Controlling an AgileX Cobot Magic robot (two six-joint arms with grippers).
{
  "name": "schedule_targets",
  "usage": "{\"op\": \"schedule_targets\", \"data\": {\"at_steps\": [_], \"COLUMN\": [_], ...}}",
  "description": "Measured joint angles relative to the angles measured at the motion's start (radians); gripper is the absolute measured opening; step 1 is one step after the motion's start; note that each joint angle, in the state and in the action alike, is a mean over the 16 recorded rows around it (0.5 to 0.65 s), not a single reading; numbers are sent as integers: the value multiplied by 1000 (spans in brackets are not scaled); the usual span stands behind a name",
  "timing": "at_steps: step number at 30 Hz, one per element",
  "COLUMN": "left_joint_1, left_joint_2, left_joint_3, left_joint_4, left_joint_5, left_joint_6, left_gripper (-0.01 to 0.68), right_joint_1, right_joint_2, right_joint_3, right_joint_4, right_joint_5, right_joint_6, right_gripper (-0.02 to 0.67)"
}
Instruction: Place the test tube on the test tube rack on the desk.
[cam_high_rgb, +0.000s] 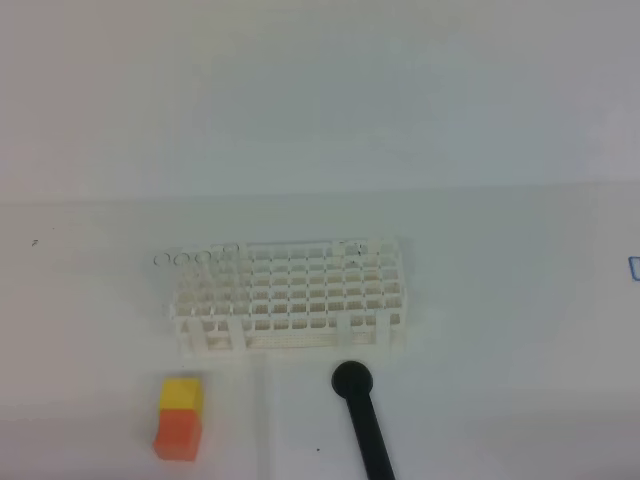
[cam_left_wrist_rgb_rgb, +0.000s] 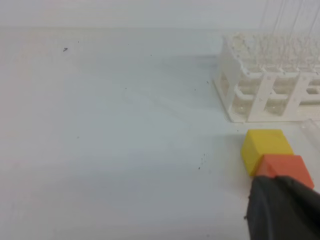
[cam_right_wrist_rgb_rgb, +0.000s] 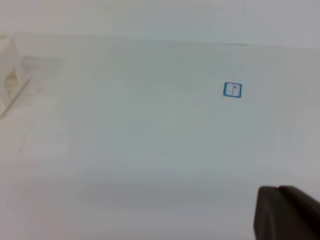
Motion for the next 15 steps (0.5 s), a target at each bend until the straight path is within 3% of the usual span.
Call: {"op": "schedule_targets", "data": {"at_steps": [8, 15], "left_joint_1": [0, 0], "left_joint_2": [-3, -4], "left_joint_3": [-4, -6], "left_joint_4": [-4, -9], "left_joint_5": [-120, -253], "left_joint_6": [-2, -3], "left_gripper": [-1, -1], "right_joint_1": [0, 0], "right_joint_2": [0, 0], "right_joint_3": [1, 2], "right_joint_4": [0, 0], "right_joint_5": [-154, -414], "right_joint_6": [0, -3], "right_gripper": [-1, -1]}}
